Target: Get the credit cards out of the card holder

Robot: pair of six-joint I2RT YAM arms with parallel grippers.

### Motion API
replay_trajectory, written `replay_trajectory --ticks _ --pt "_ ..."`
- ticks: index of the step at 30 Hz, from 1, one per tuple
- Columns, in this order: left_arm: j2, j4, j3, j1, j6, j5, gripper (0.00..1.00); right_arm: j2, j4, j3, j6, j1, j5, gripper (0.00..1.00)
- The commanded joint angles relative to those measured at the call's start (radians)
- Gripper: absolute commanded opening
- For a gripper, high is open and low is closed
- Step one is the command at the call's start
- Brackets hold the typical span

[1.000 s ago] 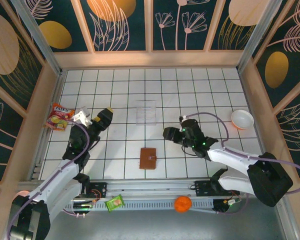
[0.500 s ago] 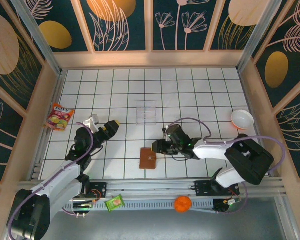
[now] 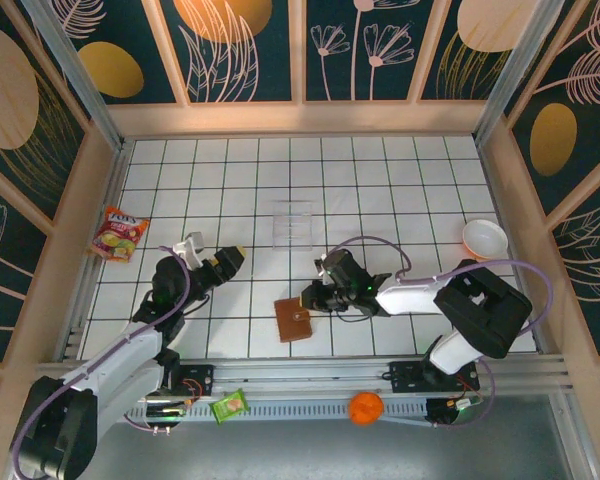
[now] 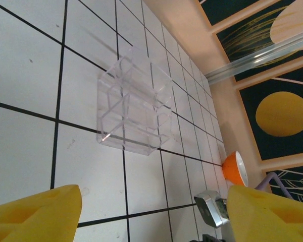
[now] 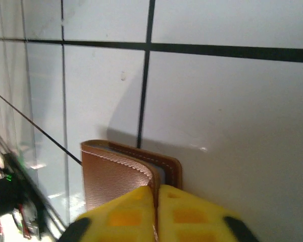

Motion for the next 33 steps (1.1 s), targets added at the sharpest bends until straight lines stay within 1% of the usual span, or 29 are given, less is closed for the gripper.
replay_trajectory --ticks 1,3,7,9,11,13,15,16,18,20,22,23,27,30,33 --pt "-0.003 0.022 -0.023 -0.017 -0.008 0.032 0.81 0.007 -0.009 0.027 -0.043 0.004 0.006 0.00" --pt "-0.008 0.041 -0.031 -0.031 -0.017 0.027 0.84 -0.008 -0.001 0.028 -0.070 -0.002 0.010 0.00" --pt "-0.032 0.098 -0.049 -0.089 -0.012 -0.001 0.89 -0.062 0.039 0.019 -0.122 -0.032 -0.009 0.00" --pt "-0.037 0.104 -0.043 -0.106 -0.010 -0.005 0.89 -0.102 0.054 0.017 -0.145 -0.049 -0.033 0.00" --pt "-0.025 0.126 -0.039 -0.108 -0.009 0.016 0.89 -0.137 0.063 0.017 -0.168 -0.071 -0.058 0.00" --pt "0.003 0.225 -0.058 -0.107 -0.020 0.057 0.90 -0.171 0.066 0.019 -0.187 -0.097 -0.087 0.00" --pt "0.037 0.395 -0.102 -0.108 -0.058 0.086 0.94 -0.206 0.057 0.025 -0.201 -0.128 -0.113 0.00" --pt "0.052 0.447 -0.113 -0.108 -0.064 0.095 0.96 -0.221 0.057 0.028 -0.206 -0.140 -0.126 0.00" --pt "0.089 0.487 -0.099 -0.109 -0.046 0.126 0.96 -0.258 0.072 0.029 -0.208 -0.173 -0.165 0.00" --pt "0.132 0.559 -0.083 -0.113 -0.042 0.170 0.95 -0.293 0.095 0.034 -0.200 -0.204 -0.206 0.00" --pt "0.176 0.632 -0.069 -0.119 -0.042 0.203 0.99 -0.321 0.115 0.043 -0.194 -0.228 -0.242 0.00" --pt "0.195 0.666 -0.061 -0.123 -0.042 0.218 0.99 -0.334 0.124 0.050 -0.189 -0.239 -0.263 0.00" --pt "0.252 0.786 -0.035 -0.132 -0.049 0.267 0.90 -0.378 0.182 0.068 -0.151 -0.278 -0.338 0.00" --pt "0.282 0.844 -0.012 -0.148 -0.049 0.290 0.84 -0.395 0.283 0.066 -0.086 -0.303 -0.399 0.00" --pt "0.321 0.879 0.010 -0.169 -0.051 0.304 0.82 -0.392 0.378 0.074 -0.028 -0.304 -0.435 0.00"
